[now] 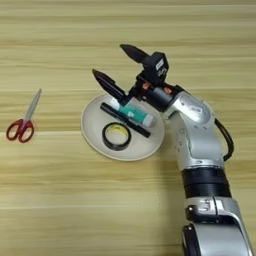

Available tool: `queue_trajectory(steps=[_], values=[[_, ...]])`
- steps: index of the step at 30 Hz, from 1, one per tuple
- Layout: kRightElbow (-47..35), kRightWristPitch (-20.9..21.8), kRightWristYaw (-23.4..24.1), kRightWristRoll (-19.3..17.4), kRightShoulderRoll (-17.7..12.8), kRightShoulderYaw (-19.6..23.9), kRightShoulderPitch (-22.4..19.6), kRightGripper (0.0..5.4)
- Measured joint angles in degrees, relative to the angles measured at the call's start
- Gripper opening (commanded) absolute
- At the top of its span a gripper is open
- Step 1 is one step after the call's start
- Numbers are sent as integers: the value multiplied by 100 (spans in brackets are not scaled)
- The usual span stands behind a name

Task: Move the objects on the table

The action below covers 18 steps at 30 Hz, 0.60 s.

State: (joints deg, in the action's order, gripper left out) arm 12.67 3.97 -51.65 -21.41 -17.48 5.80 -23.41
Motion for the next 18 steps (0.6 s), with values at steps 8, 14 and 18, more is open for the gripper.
queue_trajectory(steps=[8,14,18], values=[[-163,-335,93,102,168,-412,0,537],[-139,-337,161,183,286,-510,-2,537],[17,-288,209,531,413,-839,-13,537]])
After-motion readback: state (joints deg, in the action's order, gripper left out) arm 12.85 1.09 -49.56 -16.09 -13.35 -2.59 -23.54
